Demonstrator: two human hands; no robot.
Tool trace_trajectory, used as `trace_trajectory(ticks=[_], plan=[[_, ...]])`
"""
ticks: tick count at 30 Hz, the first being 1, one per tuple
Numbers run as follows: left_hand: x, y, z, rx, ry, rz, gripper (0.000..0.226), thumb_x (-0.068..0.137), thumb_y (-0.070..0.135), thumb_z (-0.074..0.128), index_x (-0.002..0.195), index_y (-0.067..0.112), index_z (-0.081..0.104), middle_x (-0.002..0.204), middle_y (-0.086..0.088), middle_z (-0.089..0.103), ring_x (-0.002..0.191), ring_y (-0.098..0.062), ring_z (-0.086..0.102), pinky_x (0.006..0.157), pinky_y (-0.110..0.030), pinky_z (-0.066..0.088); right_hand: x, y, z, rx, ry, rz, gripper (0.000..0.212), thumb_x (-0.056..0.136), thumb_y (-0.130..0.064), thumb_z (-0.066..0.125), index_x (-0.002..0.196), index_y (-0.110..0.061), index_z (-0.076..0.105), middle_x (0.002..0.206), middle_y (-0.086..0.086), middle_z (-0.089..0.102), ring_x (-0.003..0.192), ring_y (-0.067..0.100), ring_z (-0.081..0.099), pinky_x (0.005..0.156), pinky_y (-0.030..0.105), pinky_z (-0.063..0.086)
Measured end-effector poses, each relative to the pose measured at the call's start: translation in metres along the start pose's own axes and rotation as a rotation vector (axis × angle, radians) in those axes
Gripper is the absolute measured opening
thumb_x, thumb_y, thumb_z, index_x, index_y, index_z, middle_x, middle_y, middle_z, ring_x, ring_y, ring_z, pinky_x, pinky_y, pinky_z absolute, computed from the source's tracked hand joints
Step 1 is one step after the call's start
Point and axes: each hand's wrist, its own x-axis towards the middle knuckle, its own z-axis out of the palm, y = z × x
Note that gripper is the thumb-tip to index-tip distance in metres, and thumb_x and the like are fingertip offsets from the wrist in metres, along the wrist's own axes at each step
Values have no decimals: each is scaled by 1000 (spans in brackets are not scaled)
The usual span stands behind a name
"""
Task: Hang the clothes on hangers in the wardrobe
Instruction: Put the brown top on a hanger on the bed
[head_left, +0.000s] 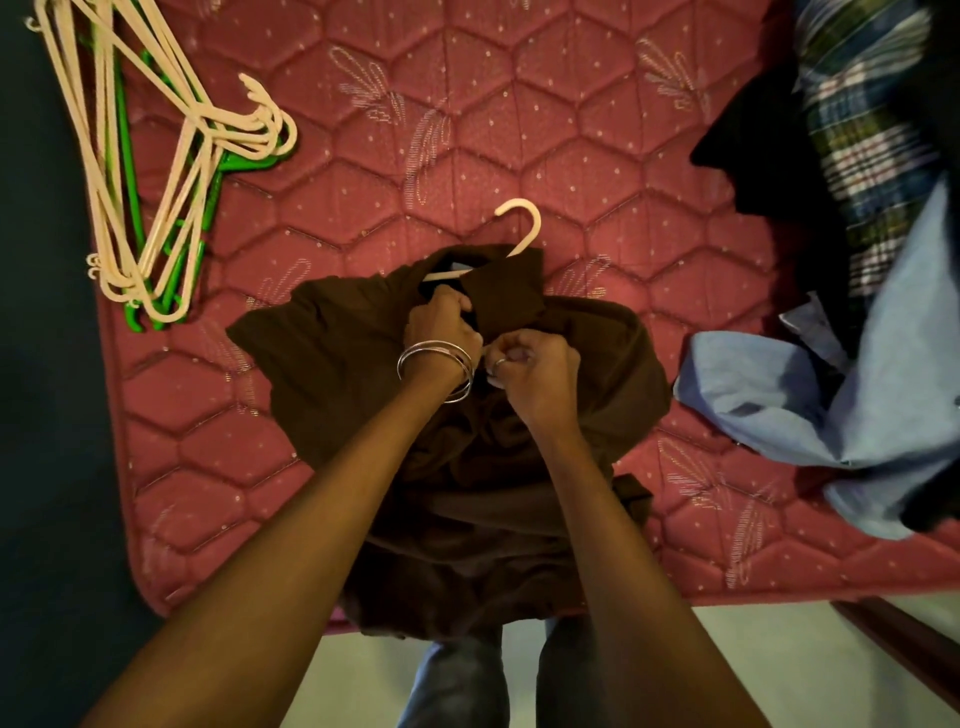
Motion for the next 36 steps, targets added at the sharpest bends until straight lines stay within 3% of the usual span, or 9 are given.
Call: trace_trajectory(ticks=[3,8,12,15,18,22,29,33,36], plan=[[-1,2,1,-2,16,17,36,78,1,58,113,10,56,97,-18,67,95,-32,63,87,-37,51,2,0,-2,-182,8,-152,9,81,-10,73,88,-4,73,76,7,72,69,15,68,67,37,59],[9,1,4,-238,-87,-225,44,76,-2,64,118,9,59,107,-14,64,98,-30,63,84,-37,55,-2,5,1,-275,142,-391,5,75,-5,72,79,-6,69,76,5,67,66,15,61,61,32,54],[0,1,2,-255,-164,19,43,83,-6,52,123,8,47,79,-14,62,76,-25,61,75,-40,53,-2,-3,0,384,25,84,14,89,-1,57,77,-3,65,71,7,61,66,17,63,59,30,57],[-5,-12,3,-91,-83,240,46,83,-4,51,125,15,43,75,-6,65,82,-24,62,85,-45,50,11,-7,-8,494,-181,416,28,95,-7,48,70,-9,61,59,0,50,59,15,49,54,28,49],[-3,-22,4,-93,-44,291,51,81,0,59,126,18,42,71,6,62,85,-21,62,89,-49,45,17,-8,-16,375,-325,413,26,97,-15,50,76,-8,62,61,3,52,57,15,50,52,28,47],[-3,-23,0,-104,-114,369,64,80,10,69,136,18,39,80,15,64,101,-20,60,97,-54,40,16,-7,-18,330,-272,414,36,89,-33,67,89,3,67,64,6,57,56,15,55,54,28,52],[-4,-37,-7,-198,-224,271,83,79,12,73,147,23,27,81,25,65,100,-6,61,110,-50,32,6,-5,-17,618,-208,469,10,89,-4,64,85,5,64,73,10,60,68,19,60,66,33,59],[-9,-34,2,-213,-151,228,72,84,8,66,146,19,30,77,21,65,91,-8,64,103,-41,42,1,-7,-6,488,-110,500,9,92,-4,59,89,2,65,76,10,61,68,16,60,66,33,60],[-9,-31,1,-148,-120,247,55,86,16,66,137,16,46,83,11,68,94,-17,65,99,-46,44,4,-6,-13,-39,22,346,15,92,-17,59,88,-6,68,81,8,69,75,21,66,74,31,57]])
